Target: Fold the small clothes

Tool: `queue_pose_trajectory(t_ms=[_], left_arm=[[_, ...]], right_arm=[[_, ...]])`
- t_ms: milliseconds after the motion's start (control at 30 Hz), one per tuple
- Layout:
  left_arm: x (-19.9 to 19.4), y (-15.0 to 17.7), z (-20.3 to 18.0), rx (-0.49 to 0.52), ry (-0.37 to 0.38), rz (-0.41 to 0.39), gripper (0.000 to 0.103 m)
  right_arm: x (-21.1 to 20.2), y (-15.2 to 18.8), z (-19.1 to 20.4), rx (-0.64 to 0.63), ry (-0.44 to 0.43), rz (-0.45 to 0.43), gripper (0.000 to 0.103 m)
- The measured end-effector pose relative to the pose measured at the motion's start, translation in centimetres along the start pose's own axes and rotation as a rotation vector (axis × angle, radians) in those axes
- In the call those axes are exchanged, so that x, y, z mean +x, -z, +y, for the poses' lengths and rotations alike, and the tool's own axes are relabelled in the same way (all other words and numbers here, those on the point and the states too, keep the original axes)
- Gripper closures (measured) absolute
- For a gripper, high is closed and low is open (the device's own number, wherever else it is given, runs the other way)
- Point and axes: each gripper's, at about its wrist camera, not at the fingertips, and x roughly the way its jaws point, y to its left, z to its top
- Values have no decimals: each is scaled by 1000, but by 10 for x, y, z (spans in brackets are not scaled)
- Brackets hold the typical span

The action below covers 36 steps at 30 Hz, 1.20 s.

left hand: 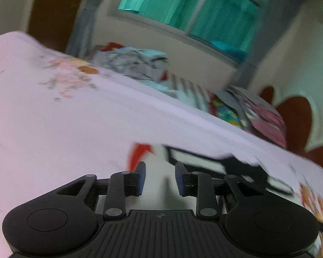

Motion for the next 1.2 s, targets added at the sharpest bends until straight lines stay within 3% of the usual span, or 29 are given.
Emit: queue_pose_trajectory(t_ms=[100,300,367,433,600,667,1000,1200], left_arm=[[-10,19,-24,38,43,30,57],[-19,60,-39,83,58,110,56],[-22,73,-35,78,42,136,56],[-25,81,-30,119,58,114,57],[-35,71,-36,102,26,126,56],[-34,75,-39,138,14,124,56],[-37,75,-49,128,-16,152,56],[-37,73,-69,150,-20,150,56]], right_arm=[[2,1,15,-16,-41,17,76],[7,13,41,-81,-91,73,72],[11,23,43,-126,-70,109,72],[14,33,37,-176,-29,113,73],[6,27,28,-111,-8,104,72],[10,32,31,-145,1,121,71],[2,32,29,-162,4,145,68],[-1,15,31,-182,-19,100,64]])
